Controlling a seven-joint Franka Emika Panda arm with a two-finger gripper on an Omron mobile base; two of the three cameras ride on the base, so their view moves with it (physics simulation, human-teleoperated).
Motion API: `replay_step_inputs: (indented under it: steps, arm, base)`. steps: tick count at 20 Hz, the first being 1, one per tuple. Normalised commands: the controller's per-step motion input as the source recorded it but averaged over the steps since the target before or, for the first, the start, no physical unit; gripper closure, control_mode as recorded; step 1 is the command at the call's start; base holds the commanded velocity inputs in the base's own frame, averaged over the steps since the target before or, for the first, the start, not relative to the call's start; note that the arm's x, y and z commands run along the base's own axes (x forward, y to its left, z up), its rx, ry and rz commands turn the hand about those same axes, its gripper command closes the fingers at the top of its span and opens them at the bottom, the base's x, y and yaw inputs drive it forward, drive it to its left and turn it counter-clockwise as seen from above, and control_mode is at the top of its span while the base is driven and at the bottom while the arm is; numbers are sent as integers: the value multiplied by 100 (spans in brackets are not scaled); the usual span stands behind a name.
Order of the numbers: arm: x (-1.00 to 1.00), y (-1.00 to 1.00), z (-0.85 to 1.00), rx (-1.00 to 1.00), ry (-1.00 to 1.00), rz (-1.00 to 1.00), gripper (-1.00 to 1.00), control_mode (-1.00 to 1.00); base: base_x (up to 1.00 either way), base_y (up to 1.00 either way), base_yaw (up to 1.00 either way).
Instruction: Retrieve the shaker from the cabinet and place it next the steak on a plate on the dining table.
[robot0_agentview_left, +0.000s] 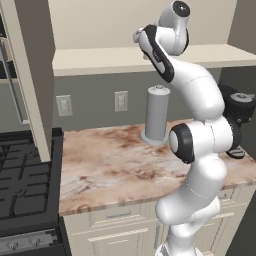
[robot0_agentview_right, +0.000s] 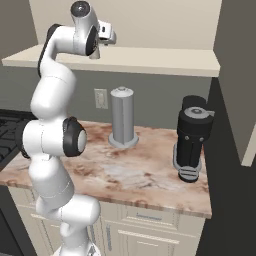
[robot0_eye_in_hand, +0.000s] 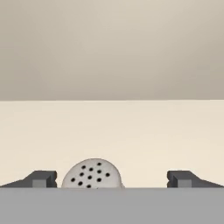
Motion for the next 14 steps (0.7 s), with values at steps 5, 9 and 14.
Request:
replay_step_inputs:
  steps: [5,9,14]
  arm:
    - [31,0,-12,0,4,0,100,-100]
    - [4,0,-19,0,2,0,100,-100]
    - [-13,0,-21,0,0,1,100,-100]
  base:
    - [0,0,0]
    - [0,0,0]
    - [0,0,0]
